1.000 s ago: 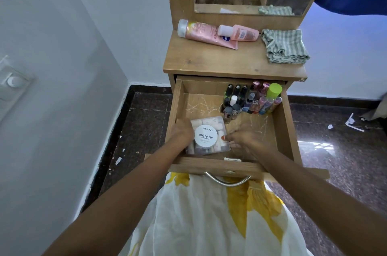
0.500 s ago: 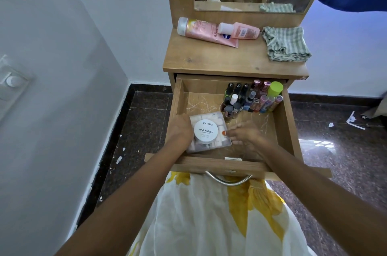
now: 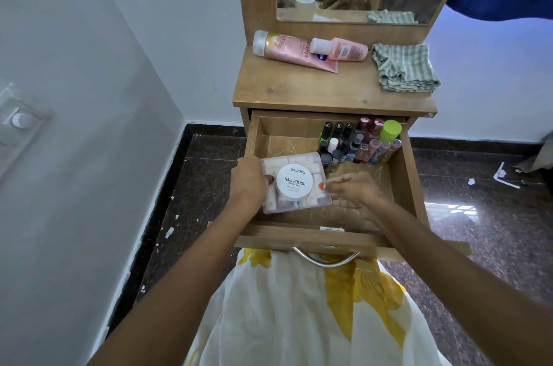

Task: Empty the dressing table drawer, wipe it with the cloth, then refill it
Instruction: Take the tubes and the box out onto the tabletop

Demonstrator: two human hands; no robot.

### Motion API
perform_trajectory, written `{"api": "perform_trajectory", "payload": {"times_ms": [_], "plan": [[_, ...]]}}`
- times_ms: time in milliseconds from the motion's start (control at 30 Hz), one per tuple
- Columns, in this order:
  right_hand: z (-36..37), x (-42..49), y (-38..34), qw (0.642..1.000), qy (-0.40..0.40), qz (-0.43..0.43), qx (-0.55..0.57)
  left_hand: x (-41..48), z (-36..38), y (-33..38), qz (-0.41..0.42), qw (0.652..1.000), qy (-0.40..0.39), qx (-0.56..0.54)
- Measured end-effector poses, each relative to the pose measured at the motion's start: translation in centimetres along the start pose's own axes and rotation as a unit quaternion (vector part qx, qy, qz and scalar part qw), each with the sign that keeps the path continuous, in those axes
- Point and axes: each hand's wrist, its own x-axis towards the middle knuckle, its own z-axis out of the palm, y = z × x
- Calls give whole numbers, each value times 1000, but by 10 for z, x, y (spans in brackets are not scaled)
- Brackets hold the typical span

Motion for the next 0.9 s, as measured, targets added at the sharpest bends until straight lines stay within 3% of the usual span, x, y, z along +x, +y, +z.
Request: {"api": "perform_trajectory", "payload": {"times_ms": [600,900], "plan": [[-9,-22,-52,996,2,-59,62,18,-65,24,47,993,50,-97],[0,-3,-104,994,9,-86,67,66,-94,43,23,989,63,-129]]}}
